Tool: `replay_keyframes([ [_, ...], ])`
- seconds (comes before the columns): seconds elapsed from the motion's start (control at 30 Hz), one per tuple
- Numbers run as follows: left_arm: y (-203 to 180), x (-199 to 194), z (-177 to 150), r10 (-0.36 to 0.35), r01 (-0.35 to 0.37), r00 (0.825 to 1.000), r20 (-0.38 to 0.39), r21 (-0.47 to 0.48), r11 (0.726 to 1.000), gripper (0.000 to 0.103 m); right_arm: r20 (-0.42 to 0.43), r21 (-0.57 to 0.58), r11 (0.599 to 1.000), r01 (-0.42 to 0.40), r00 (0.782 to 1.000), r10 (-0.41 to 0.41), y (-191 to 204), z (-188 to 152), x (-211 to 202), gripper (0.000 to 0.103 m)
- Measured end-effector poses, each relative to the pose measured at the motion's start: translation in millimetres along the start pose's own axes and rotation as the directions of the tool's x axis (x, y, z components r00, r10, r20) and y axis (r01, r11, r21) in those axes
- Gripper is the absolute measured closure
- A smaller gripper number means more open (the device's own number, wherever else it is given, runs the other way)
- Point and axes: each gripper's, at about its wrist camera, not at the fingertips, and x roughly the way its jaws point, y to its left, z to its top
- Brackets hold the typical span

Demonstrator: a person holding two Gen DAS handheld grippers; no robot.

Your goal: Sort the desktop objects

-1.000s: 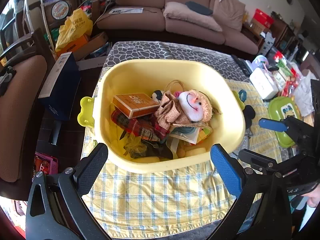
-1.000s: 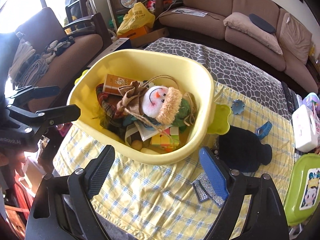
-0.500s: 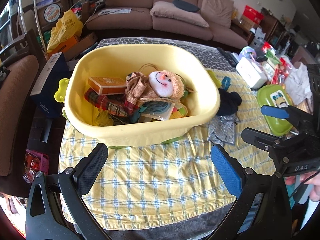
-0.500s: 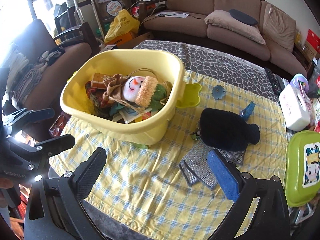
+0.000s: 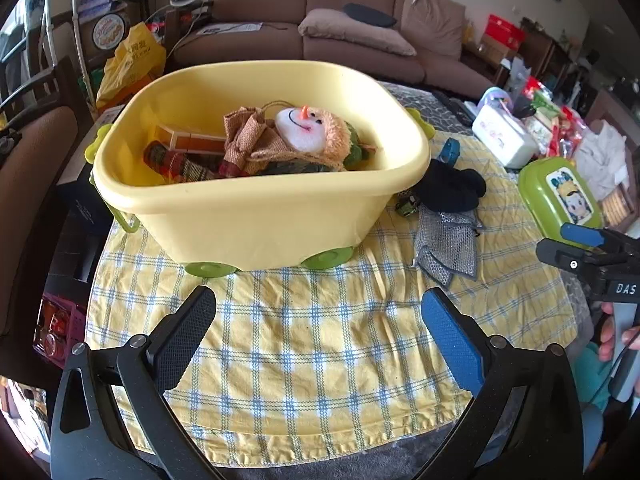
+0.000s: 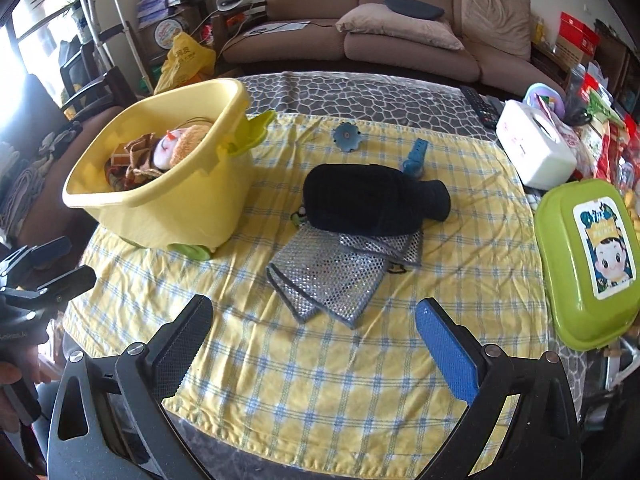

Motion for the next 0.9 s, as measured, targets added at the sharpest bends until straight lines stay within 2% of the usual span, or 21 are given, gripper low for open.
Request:
replay_keyframes([
  [0.17,-8.6,16.0,-9.8,-0.019,0.019,1.000,-0.014,-0.003,1.000,0.000,0.001,0.078,0.997,0.015,1.000,-0.016,-27.2,-9.6,8.0,0.001],
  [0.4,-22.2,37.0,-10.6,0.008,-0.008,1.000,-0.013,0.005,1.000,0.000,0.019,0.167,0.986,0.001,1.000,-0.004,-49.5,-14.0,22.8,0.001],
  [0.9,-32.2,73.2,-12.8,0.044,-0.043,0.999,-0.027,0.030,0.999,0.000,0.032,0.210,0.977,0.037,0.998,-0.045,-75.1,-18.9,58.0,0.001],
])
